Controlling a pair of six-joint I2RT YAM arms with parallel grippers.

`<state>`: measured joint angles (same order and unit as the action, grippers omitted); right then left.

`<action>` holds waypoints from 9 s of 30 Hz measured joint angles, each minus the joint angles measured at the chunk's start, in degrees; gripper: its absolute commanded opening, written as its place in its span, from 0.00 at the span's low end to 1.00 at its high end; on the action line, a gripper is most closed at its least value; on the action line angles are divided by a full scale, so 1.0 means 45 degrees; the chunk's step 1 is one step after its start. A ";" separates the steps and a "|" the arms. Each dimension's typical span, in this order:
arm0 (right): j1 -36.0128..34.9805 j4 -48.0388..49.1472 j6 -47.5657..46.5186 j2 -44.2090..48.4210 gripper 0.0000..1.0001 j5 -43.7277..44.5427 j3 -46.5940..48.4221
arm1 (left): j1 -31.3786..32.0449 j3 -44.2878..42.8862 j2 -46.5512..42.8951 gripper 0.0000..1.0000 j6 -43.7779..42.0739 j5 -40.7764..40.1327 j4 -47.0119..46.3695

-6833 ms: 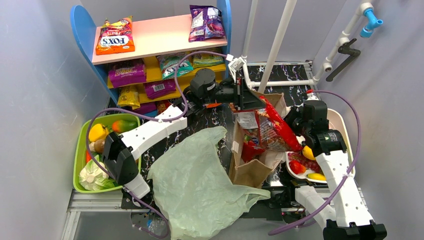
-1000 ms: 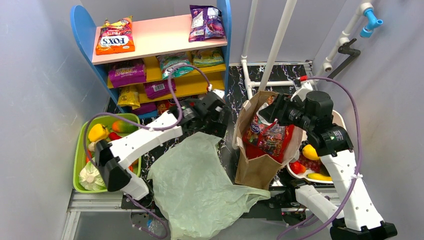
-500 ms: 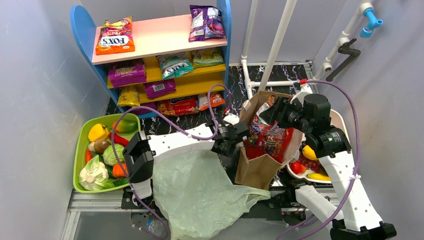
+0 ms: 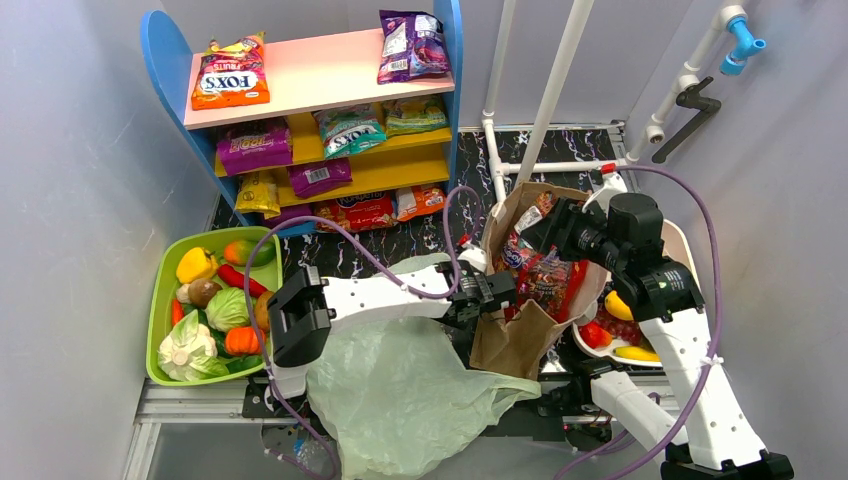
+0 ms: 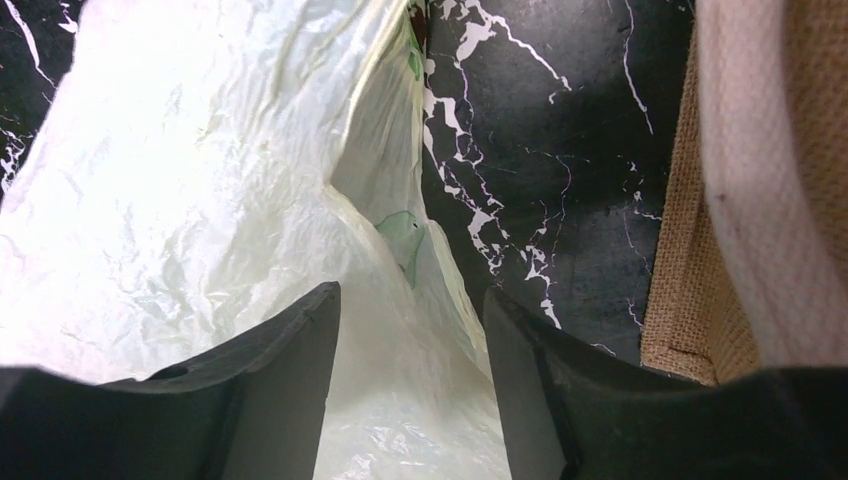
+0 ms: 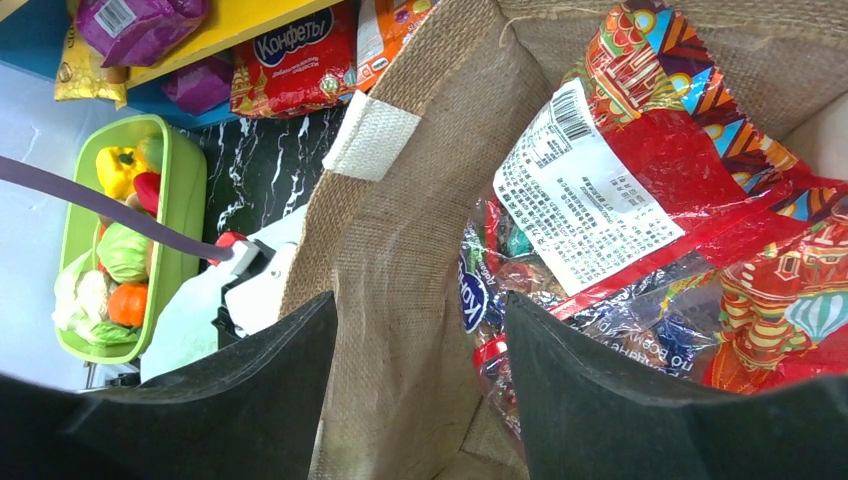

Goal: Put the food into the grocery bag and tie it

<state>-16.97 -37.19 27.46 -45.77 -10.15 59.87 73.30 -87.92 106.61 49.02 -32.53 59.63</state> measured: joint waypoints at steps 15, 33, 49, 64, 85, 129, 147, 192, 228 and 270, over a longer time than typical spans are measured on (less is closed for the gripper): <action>0.0000 -0.0004 -0.0015 0.0174 0.69 0.0219 -0.0194 | 0.0224 0.0087 0.0314 0.23 0.0808 -0.0112 0.0317; 0.0000 -0.0004 -0.0058 0.0176 0.69 0.0053 -0.0346 | 0.0261 0.0201 -0.0090 0.00 0.0950 -0.0494 0.1091; 0.0000 0.1082 0.1066 -0.0525 0.68 -0.3257 0.2366 | 0.0261 0.0061 -0.7685 0.00 -0.2172 -0.2251 0.0708; -0.2533 0.2062 0.1936 -0.2908 0.68 -0.4126 0.2563 | 0.0261 0.3441 -1.3884 0.00 -0.4936 -0.3265 -0.2992; -0.6906 0.1883 0.2467 -0.6727 0.73 -0.0002 0.3121 | 0.0261 0.5191 -1.7935 0.00 -0.3833 -0.5290 -0.2141; -0.8044 0.7908 0.5822 -1.0874 0.21 -0.2275 0.1142 | 0.0261 0.5233 -1.9123 0.00 -0.2768 -0.5677 -0.0578; -0.8140 0.3041 0.3495 -0.8699 0.01 0.0358 0.4396 | 0.0261 0.5687 -1.9306 0.11 -0.2313 -0.5295 -0.1122; -0.7087 -0.2920 0.0835 -1.0353 0.01 0.1598 0.7426 | -1.8800 0.7107 -1.1882 0.98 -0.3855 0.1757 -0.1874; -0.7087 -0.2799 0.0200 -1.0353 0.01 0.1114 0.6786 | -1.9315 1.2596 -0.8357 0.98 0.4287 0.1073 -1.3779; -0.7092 -0.3409 -0.0437 -1.0741 0.01 0.0821 0.6810 | -1.9337 1.0117 -0.7086 0.04 0.3385 0.1354 -1.1451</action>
<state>-48.88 -52.53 25.50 -94.10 -6.46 90.52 -13.72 -42.39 74.73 64.25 -26.43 8.10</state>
